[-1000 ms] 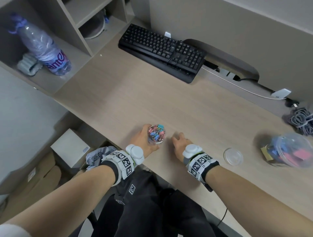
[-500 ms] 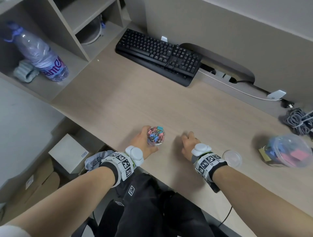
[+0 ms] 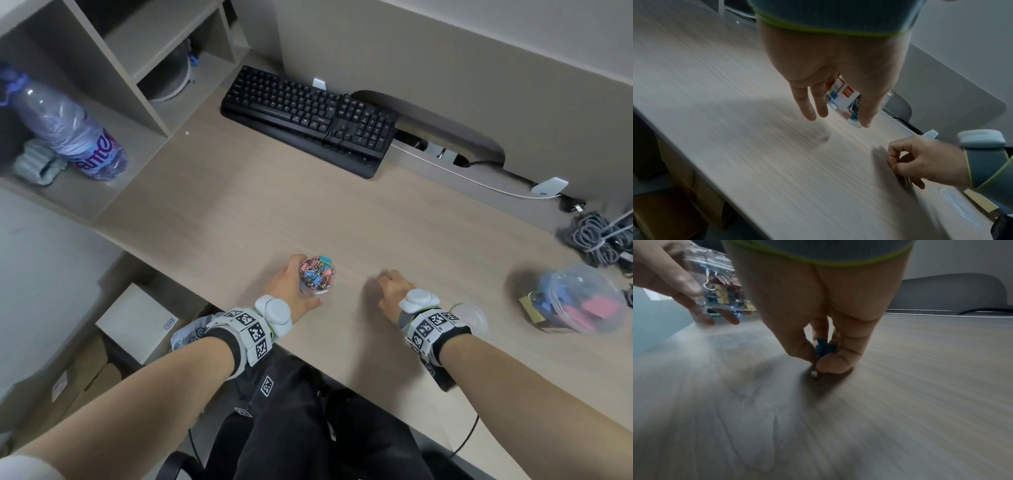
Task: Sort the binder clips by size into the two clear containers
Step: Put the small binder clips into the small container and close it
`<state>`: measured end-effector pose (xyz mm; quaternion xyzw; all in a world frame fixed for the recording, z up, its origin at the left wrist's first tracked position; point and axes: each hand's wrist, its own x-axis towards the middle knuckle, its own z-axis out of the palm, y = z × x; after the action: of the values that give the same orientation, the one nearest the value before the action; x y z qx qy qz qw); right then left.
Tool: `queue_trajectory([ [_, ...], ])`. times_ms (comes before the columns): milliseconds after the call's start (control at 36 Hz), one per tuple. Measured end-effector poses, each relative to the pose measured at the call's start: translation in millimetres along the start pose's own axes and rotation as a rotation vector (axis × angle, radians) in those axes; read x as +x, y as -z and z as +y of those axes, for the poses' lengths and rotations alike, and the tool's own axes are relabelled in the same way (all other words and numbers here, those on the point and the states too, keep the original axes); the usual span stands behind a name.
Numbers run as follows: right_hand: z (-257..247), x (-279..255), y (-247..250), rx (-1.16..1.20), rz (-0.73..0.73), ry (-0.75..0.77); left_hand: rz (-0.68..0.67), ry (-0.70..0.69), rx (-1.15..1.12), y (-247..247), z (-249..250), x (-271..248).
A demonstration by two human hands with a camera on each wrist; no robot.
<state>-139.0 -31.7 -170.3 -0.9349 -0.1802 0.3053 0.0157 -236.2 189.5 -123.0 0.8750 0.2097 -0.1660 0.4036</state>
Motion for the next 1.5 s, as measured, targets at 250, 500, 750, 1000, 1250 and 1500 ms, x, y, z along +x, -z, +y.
queue_trajectory([
  [250,-29.1,-16.1,66.3,0.389,0.241,0.251,-0.007,-0.03,-0.005,0.3,19.2,8.5],
  [500,-52.8,-43.9,126.5,0.502,0.357,0.417,-0.023,-0.077,-0.061,-7.9,68.6,20.2],
  [750,-15.7,-43.6,157.8,0.517,0.504,0.36,0.002,-0.128,-0.126,-7.9,106.8,29.2],
  [1000,-10.7,-30.9,162.1,0.43,0.378,0.204,-0.059,-0.188,-0.103,8.7,142.6,41.5],
  [1250,-7.2,-23.4,184.0,0.494,0.398,0.206,-0.118,-0.268,0.052,28.8,146.6,62.0],
  [1500,-11.7,-22.3,171.8,0.472,0.517,0.185,-0.178,-0.322,0.015,40.4,158.2,87.8],
])
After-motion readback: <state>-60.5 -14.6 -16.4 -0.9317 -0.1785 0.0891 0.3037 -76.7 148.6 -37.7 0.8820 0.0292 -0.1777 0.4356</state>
